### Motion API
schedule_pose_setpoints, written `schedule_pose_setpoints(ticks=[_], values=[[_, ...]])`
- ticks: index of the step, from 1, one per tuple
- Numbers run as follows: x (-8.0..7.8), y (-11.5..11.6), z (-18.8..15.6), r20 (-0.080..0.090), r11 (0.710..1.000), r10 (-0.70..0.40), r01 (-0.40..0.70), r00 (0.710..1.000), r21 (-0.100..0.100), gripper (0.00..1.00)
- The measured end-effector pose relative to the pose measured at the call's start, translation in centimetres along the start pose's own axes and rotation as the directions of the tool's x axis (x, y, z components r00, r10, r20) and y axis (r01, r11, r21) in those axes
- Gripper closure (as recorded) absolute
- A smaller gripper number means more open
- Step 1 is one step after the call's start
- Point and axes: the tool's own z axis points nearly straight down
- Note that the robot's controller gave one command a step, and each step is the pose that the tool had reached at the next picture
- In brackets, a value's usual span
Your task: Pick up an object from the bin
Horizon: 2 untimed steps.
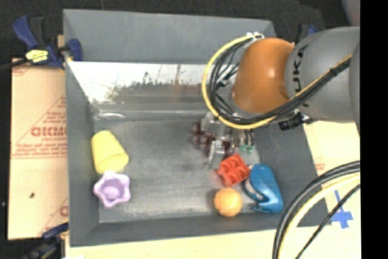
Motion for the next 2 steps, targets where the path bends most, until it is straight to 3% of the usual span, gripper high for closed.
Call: schedule_pose_setpoints(ticks=[1, 2], values=[[-0.6, -2.0, -0.1, -0.005, 0.993, -0.115, 0.115, 0.993, 0.0, 0.0], [-0.8, -0.3, -4.6, 0.003, 1.0, -0.013, 0.013, 1.0, -0.002, 0.0]])
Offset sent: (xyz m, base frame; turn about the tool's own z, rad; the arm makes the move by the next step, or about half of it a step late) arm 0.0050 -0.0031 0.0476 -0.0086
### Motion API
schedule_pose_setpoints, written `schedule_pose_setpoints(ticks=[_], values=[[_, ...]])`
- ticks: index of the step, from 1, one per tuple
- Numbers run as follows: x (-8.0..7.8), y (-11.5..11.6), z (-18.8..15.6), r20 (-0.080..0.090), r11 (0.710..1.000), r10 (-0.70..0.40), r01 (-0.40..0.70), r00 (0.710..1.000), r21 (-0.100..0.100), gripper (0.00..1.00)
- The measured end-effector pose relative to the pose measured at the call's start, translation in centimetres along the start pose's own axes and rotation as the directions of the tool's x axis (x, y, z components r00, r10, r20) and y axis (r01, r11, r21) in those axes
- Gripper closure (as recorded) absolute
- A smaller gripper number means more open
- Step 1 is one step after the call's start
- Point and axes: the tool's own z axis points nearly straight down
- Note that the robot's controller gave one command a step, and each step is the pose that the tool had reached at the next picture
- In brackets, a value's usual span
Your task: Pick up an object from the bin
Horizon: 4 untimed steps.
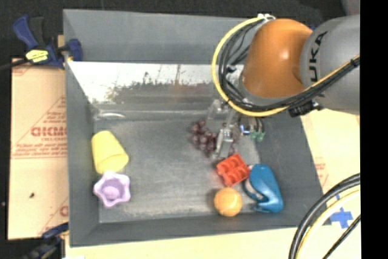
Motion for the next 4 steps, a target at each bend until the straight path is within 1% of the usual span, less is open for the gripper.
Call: schedule_pose_setpoints(ticks=[1, 2, 3, 4], values=[[1.5, -2.2, 3.4, -0.012, 0.996, -0.093, 0.093, 0.996, 0.001, 0.0], [1.3, -1.8, 3.4, -0.008, 0.997, -0.071, 0.071, 0.997, 0.0, 0.0], [-2.2, -4.4, 9.8, -0.006, 0.997, 0.071, -0.071, 0.997, 0.0, 0.0], [-0.8, -1.6, 8.8, 0.004, 0.982, -0.189, 0.189, 0.982, -0.001, 0.0]])
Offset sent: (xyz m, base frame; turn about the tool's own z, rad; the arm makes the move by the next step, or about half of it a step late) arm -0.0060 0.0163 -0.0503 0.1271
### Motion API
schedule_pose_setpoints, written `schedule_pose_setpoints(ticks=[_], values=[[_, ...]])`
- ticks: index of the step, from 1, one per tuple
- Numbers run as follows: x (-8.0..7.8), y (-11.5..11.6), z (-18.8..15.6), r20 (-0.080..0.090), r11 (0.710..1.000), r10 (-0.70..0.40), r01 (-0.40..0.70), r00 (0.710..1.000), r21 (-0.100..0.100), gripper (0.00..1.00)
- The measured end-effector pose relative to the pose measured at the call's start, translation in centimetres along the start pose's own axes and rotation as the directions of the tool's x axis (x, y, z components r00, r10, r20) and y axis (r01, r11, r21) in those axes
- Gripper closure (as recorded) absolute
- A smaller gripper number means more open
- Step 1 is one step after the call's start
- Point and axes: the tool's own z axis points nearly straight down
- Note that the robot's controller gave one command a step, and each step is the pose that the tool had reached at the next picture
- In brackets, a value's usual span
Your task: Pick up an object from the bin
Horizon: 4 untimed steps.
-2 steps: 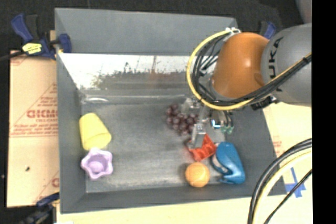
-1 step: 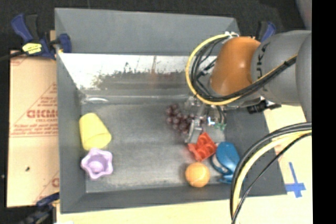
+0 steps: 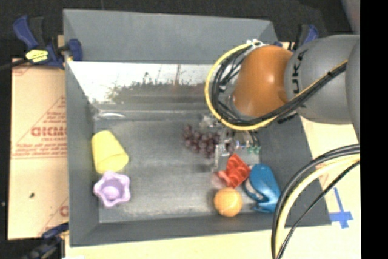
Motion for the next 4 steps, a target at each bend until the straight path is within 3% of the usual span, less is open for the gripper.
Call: schedule_pose_setpoints(ticks=[1, 2, 3, 4], values=[[-1.9, -2.3, 1.0, -0.002, 0.974, 0.226, -0.226, 0.974, 0.002, 0.0], [-0.2, 0.0, -1.0, 0.003, 0.999, -0.033, 0.033, 0.999, 0.0, 0.0], [-2.3, -1.1, 0.7, 0.003, 0.988, 0.157, -0.157, 0.988, 0.003, 1.0], [-2.3, -1.1, 0.7, 0.003, 0.988, 0.157, -0.157, 0.988, 0.003, 1.0]])
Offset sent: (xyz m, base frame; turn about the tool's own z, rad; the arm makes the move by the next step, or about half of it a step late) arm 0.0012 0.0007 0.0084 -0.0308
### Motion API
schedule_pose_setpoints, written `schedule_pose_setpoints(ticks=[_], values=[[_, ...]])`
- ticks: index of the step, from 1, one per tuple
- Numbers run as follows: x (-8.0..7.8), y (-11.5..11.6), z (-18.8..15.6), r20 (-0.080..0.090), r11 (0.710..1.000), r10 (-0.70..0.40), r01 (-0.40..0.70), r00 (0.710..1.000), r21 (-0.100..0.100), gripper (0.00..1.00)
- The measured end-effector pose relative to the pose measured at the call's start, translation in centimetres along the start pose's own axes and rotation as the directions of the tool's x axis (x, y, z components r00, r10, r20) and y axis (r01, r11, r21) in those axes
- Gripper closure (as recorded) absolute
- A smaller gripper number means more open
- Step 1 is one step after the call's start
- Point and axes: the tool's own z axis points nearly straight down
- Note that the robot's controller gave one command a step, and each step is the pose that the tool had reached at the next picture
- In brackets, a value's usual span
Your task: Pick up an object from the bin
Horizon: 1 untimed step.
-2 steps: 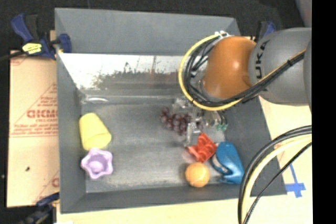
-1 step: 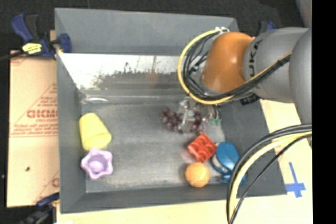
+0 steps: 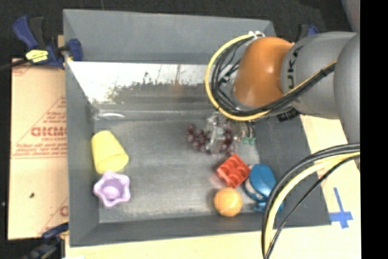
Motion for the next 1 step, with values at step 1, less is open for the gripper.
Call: schedule_pose_setpoints(ticks=[1], values=[[-1.73, 0.29, 2.03, 0.003, 1.0, 0.01, -0.01, 1.0, -0.003, 1.0]])
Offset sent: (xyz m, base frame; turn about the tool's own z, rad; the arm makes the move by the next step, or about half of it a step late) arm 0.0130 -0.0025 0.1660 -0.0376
